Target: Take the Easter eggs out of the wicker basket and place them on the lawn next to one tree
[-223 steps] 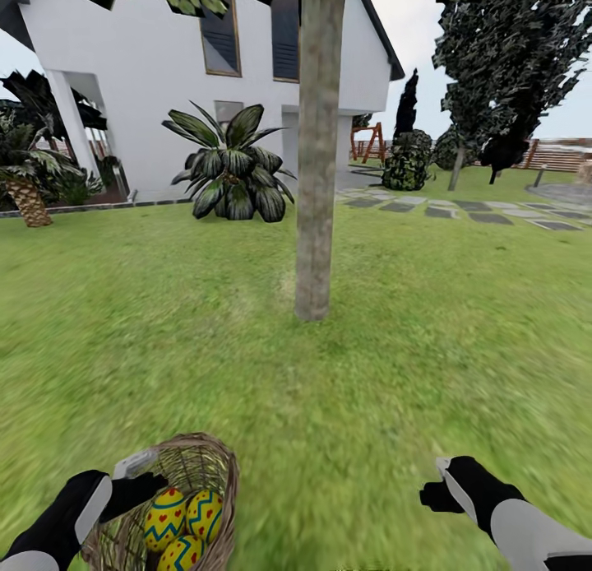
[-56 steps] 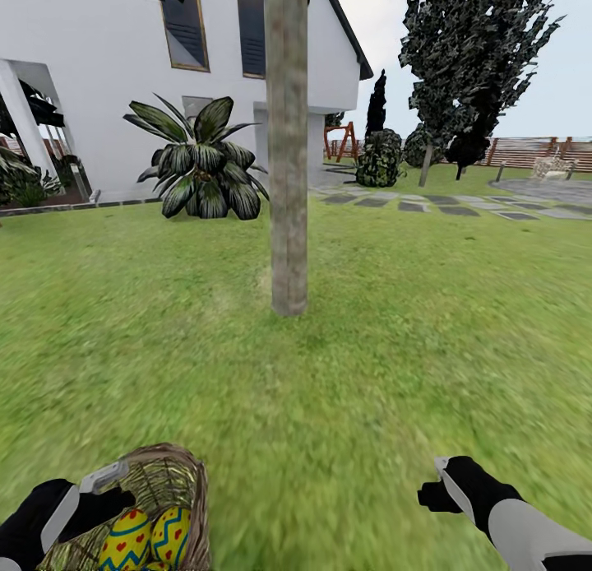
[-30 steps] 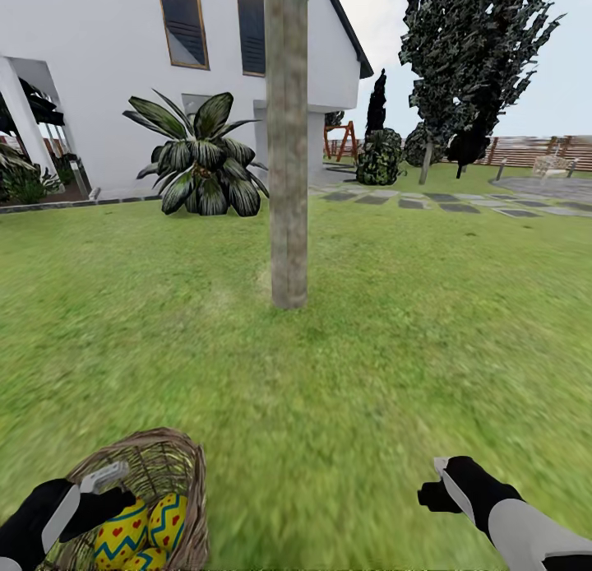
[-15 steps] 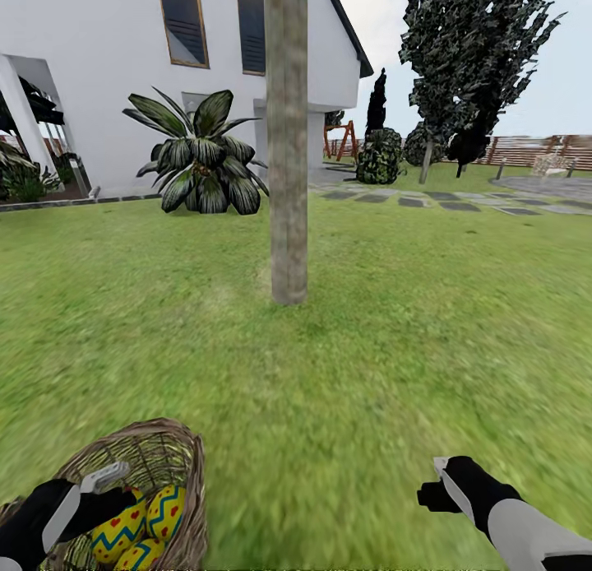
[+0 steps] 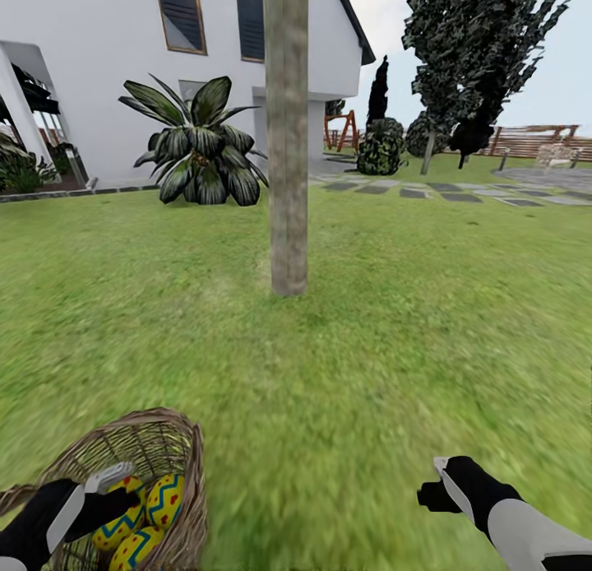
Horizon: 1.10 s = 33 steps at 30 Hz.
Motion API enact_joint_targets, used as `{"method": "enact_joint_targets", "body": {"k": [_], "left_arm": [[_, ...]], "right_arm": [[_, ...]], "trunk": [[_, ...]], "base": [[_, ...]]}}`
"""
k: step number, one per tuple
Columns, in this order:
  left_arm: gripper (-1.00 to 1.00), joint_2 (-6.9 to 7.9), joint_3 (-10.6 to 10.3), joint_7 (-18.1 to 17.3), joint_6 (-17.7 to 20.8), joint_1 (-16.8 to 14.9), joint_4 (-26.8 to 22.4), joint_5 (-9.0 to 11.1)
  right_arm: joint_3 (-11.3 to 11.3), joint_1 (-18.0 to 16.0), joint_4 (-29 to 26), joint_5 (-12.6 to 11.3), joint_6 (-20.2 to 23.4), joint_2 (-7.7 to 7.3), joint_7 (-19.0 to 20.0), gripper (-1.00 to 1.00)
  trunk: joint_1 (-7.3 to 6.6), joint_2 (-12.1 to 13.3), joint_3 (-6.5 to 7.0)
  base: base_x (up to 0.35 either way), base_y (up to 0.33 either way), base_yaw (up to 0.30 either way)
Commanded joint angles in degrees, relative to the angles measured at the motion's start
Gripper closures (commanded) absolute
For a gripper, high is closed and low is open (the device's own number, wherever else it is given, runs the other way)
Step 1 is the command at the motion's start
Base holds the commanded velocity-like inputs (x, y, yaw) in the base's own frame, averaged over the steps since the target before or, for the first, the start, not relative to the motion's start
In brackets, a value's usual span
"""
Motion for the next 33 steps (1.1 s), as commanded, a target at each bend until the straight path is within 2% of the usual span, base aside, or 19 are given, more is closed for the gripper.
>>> {"method": "enact_joint_targets", "body": {"k": [1,33], "left_arm": [[-1.00,-0.06,0.28,-0.31,0.33,-0.01,-0.07,-0.20],[-1.00,-0.11,0.28,-0.34,0.26,-0.04,-0.09,-0.20]], "right_arm": [[0.48,-0.01,-0.11,-0.27,0.32,-0.05,0.08,-1.00],[0.50,-0.01,-0.11,-0.27,0.32,-0.05,0.08,-1.00]], "trunk": [[0.01,-0.04,-0.28],[0.84,-0.47,-7.37]], "base": [[0.000,0.000,0.000],[0.000,0.000,0.000]]}}
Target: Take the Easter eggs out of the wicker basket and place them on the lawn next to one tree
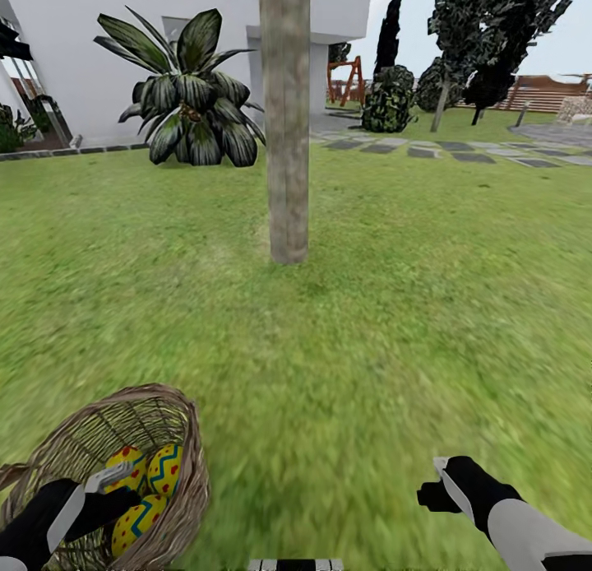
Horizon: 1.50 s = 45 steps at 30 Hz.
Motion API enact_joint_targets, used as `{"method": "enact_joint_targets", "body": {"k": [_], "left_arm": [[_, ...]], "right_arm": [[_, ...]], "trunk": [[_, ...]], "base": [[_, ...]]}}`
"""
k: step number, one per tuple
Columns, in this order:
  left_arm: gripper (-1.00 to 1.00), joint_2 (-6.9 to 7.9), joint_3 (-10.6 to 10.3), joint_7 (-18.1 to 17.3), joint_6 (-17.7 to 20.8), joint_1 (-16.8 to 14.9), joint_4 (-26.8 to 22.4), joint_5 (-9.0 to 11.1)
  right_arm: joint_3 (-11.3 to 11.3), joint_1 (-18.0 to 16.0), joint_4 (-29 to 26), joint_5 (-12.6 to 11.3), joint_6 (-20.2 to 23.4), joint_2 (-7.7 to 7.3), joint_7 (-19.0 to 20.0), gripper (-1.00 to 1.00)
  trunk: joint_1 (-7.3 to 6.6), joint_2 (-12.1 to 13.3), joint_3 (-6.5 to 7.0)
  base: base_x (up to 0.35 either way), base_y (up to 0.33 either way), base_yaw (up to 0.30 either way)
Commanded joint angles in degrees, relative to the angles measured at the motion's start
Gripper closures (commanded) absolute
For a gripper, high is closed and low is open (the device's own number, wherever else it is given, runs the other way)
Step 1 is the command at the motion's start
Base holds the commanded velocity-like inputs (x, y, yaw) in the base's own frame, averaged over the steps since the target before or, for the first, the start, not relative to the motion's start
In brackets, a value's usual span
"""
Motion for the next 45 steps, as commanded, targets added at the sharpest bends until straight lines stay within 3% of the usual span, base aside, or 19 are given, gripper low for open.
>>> {"method": "enact_joint_targets", "body": {"k": [1,11,22,42,45], "left_arm": [[-1.00,-0.03,0.28,-0.30,0.32,-0.03,-0.06,-0.19],[-1.00,-0.10,0.28,-0.28,0.29,0.00,-0.06,-0.12],[-1.00,-1.33,0.37,-0.28,0.15,0.01,-0.18,0.02],[-1.00,-2.07,0.45,-0.53,-0.23,0.01,-0.75,0.32],[-1.00,-2.06,0.50,-0.55,-0.28,0.01,-0.76,0.32]], "right_arm": [[0.50,-0.01,-0.11,-0.27,0.32,-0.05,0.08,-1.00],[0.55,-0.01,-0.12,-0.23,0.32,0.02,0.08,-1.00],[0.48,-0.01,-0.11,-0.23,0.32,-0.03,0.08,-1.00],[0.55,-0.01,-0.11,-0.19,0.32,-0.05,0.08,-1.00],[0.55,-0.01,-0.11,-0.19,0.32,-0.04,0.08,-1.00]], "trunk": [[0.01,-0.04,-0.28],[0.27,-0.17,-2.49],[0.27,-0.17,-2.49],[0.27,-0.17,-2.49],[0.35,-0.21,-3.16]], "base": [[0.000,0.000,0.000],[0.000,0.000,0.000],[0.000,0.000,0.000],[0.000,0.000,0.000],[0.000,0.000,0.000]]}}
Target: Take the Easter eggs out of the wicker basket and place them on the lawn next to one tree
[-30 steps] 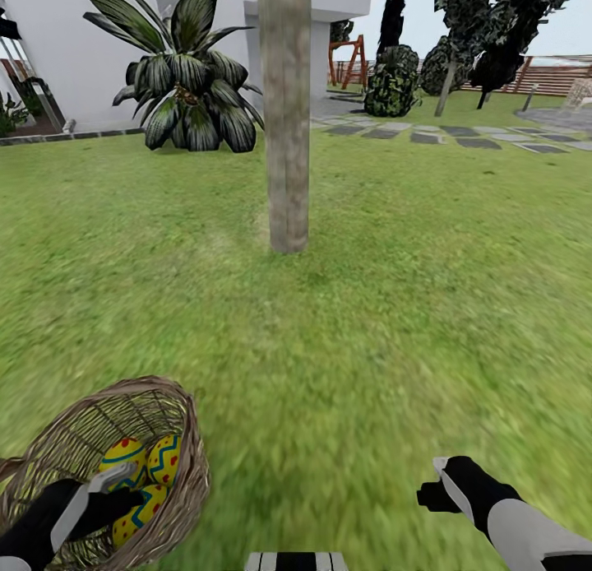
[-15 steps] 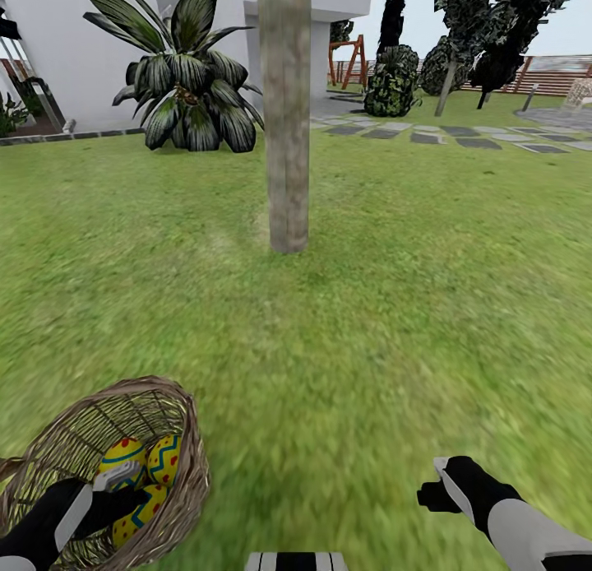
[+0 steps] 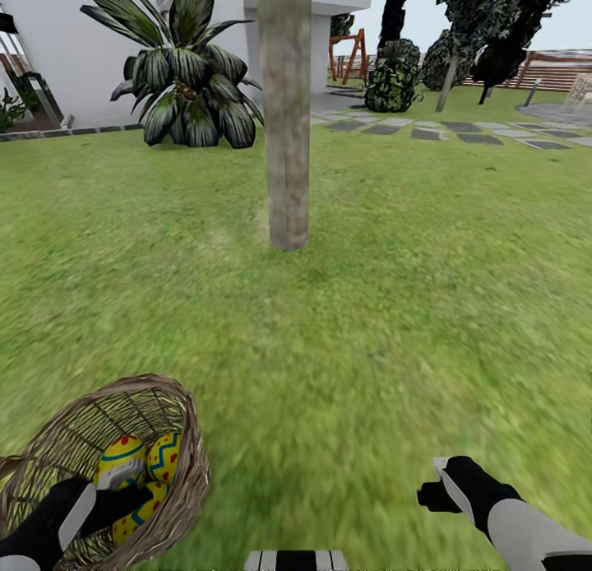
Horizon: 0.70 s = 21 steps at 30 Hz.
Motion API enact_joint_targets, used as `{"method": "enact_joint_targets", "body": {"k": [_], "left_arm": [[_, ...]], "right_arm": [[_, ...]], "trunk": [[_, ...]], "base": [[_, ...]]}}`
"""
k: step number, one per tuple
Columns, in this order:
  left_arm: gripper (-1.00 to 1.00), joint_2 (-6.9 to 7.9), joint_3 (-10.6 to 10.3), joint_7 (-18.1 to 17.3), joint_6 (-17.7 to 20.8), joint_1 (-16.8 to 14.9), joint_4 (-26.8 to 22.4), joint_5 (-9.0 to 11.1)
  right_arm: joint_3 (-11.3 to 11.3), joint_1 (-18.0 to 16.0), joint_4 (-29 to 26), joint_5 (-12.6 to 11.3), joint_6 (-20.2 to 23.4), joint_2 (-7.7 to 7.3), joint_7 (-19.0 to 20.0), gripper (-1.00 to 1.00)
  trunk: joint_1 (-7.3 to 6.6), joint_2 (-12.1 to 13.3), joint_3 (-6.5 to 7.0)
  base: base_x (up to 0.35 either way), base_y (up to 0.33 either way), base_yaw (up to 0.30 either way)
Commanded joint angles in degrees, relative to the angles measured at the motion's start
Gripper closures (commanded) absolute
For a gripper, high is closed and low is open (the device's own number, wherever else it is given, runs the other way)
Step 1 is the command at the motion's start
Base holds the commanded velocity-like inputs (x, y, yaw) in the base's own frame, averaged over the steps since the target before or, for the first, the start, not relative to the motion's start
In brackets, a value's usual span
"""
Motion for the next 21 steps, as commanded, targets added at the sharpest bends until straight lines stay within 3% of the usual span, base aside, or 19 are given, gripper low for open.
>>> {"method": "enact_joint_targets", "body": {"k": [1,12,19,21], "left_arm": [[-1.00,-0.03,0.28,-0.29,0.32,-0.02,-0.06,-0.18],[-1.00,-0.12,0.48,-0.04,0.28,-0.02,-0.06,-0.13],[-1.00,-2.35,0.26,0.14,0.22,-0.01,-0.03,-0.31],[-1.00,-2.40,0.14,0.05,0.21,-0.02,-0.05,-0.48]], "right_arm": [[0.48,-0.01,-0.11,-0.26,0.32,-0.03,0.08,-1.00],[0.48,-0.01,-0.11,-0.26,0.32,0.02,0.08,-1.00],[0.48,-0.01,-0.11,-0.26,0.32,-0.06,0.08,-1.00],[0.44,-0.01,-0.11,-0.26,0.32,-0.07,0.08,-1.00]], "trunk": [[0.01,-0.03,-0.27],[0.29,-0.18,-2.71],[0.35,-0.21,-3.15],[0.35,-0.21,-3.15]], "base": [[0.000,0.000,0.000],[0.000,0.000,0.000],[0.000,0.000,0.000],[0.000,0.000,0.000]]}}
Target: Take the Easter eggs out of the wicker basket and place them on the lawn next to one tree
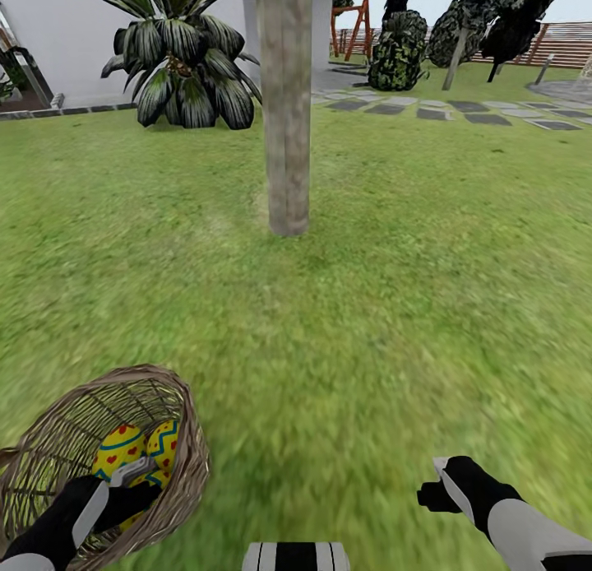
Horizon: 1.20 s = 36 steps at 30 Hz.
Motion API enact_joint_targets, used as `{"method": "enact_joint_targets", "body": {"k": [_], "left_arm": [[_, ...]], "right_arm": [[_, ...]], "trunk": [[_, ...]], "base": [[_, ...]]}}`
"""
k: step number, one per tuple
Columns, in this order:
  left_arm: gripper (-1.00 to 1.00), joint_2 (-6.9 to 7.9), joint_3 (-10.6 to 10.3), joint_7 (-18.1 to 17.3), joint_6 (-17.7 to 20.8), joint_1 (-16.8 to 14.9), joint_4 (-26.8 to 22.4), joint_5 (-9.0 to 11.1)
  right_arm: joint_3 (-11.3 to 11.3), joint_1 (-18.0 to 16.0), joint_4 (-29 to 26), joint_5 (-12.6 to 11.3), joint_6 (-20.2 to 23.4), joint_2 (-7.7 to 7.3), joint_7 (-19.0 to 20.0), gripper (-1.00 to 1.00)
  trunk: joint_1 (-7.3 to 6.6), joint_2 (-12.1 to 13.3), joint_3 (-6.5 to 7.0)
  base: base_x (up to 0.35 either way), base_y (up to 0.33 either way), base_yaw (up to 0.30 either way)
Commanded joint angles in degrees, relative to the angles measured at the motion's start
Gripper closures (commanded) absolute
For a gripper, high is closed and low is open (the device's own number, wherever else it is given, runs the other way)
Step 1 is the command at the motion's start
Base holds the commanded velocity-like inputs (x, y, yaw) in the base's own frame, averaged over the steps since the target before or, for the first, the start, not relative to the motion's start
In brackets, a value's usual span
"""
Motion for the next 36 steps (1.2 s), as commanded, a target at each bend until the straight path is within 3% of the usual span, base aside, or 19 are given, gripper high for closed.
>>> {"method": "enact_joint_targets", "body": {"k": [1,17,18,20,31,36], "left_arm": [[-1.00,0.01,0.35,-0.56,0.29,0.05,0.78,0.41],[-1.00,-0.10,0.49,-0.88,0.14,0.04,0.44,0.53],[1.00,-0.11,0.47,-0.96,0.11,0.05,0.09,0.53],[1.00,-0.02,0.60,-0.95,0.16,0.03,-2.61,0.58],[1.00,-0.30,0.40,-0.61,0.17,0.04,-2.27,0.69],[1.00,-1.54,0.37,-0.52,0.17,0.05,-2.10,0.41]], "right_arm": [[0.50,0.00,-0.11,-0.27,0.32,-0.06,0.08,-1.00],[0.52,0.00,-0.11,-0.27,0.32,-0.06,0.08,-1.00],[0.52,0.00,-0.11,-0.27,0.32,-0.05,0.08,-1.00],[0.52,0.00,-0.11,-0.27,0.32,-0.06,0.08,-1.00],[0.52,0.00,-0.11,-0.27,0.31,-0.04,0.08,-1.00],[0.52,0.00,-0.11,-0.27,0.32,0.01,0.08,-1.00]], "trunk": [[0.02,0.00,-0.05],[0.02,0.00,-0.05],[0.02,0.00,-0.05],[0.02,0.00,-0.05],[0.02,0.00,-0.05],[0.02,0.00,-0.05]], "base": [[0.000,0.000,0.000],[0.000,0.000,0.000],[0.000,0.000,0.000],[0.000,0.000,0.000],[0.000,0.000,0.000],[0.000,0.000,0.000]]}}
